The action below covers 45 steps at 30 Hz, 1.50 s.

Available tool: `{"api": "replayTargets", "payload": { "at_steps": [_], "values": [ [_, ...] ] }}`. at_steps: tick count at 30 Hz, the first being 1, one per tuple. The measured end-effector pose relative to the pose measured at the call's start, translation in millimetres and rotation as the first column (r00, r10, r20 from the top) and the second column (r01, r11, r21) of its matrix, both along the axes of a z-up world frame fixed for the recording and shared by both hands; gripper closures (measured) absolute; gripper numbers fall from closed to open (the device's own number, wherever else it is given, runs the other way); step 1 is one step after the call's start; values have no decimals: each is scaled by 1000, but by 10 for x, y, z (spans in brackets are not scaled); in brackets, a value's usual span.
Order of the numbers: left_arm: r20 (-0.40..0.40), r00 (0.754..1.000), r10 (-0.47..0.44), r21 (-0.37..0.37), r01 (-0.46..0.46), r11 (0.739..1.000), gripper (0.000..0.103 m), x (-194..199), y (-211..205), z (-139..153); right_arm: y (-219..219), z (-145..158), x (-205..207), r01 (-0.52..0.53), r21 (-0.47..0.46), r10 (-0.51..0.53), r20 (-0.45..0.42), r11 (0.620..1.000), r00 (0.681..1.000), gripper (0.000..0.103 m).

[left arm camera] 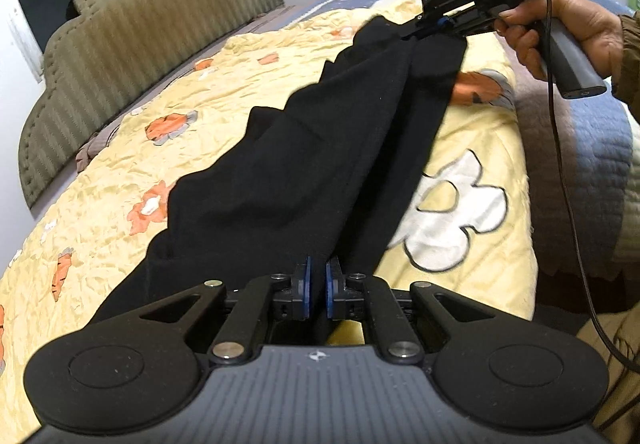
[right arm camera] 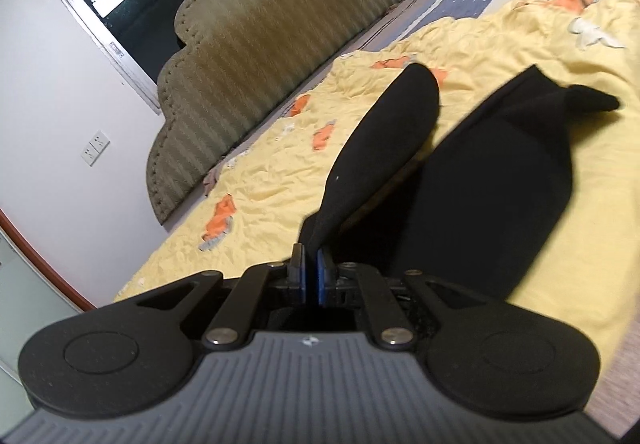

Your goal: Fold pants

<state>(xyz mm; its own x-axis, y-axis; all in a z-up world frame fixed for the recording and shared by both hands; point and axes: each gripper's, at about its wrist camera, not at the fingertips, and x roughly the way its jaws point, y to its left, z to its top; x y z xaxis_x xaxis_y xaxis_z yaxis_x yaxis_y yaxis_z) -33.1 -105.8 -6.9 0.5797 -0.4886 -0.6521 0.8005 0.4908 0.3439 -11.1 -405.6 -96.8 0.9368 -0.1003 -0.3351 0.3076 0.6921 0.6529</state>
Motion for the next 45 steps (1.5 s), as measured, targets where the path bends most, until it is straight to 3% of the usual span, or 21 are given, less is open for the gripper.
{"api": "replayTargets", "payload": {
  "at_steps": [7,16,21,24,26,29,32,34,36,37,38,39,41,43,45],
  "values": [
    [-1,999,-43,39,43,998,96,-71,-13,-66,-76,-213,-318,38,36,-37,-40,999,999,96],
    [-3,993,-114,91,114,989,93,-171,36,-38,-82,-448,-335,33,63,-27,-97,997,995,95],
    [-110,984,-142,21,145,989,93,-113,118,125,-167,-380,-404,6,46,-2,-90,999,996,89],
    [-154,978,-143,-69,134,989,93,-32,129,275,-358,-303,-579,110,13,-109,-61,994,992,89],
    [-166,976,-140,-132,119,984,93,43,89,374,-592,-277,-698,209,38,-207,-47,977,977,86],
    [-164,983,-85,-188,54,981,93,208,-71,446,-1012,-274,-848,367,108,-367,-19,924,930,69],
    [-139,990,20,-209,-49,977,93,402,-265,417,-1407,-356,-761,357,251,-364,-22,900,931,58],
    [-119,990,78,-202,-101,974,93,508,-383,355,-1638,-487,-657,336,384,-357,-18,860,934,49],
    [-103,988,116,-182,-134,974,93,596,-499,252,-1783,-568,-558,370,443,-392,-44,816,919,50],
    [-100,988,121,-168,-136,976,93,620,-539,205,-1843,-584,-499,374,444,-397,-43,814,917,56],
    [-99,988,119,-158,-134,978,93,627,-568,158,-1883,-571,-447,381,429,-399,-51,819,915,63],
    [-98,988,115,-149,-129,980,93,629,-604,109,-1911,-531,-390,388,395,-397,-62,833,916,78],
    [-98,990,102,-126,-114,985,93,609,-662,-4,-1934,-379,-287,397,281,-393,-71,874,917,91],
    [-97,991,93,-97,-103,990,93,582,-709,-132,-1941,-168,-233,404,129,-398,-69,905,915,95],
    [-71,993,89,-81,-95,992,94,538,-723,-226,-1940,44,-228,412,-56,-415,-60,909,908,96]
  ]
}}
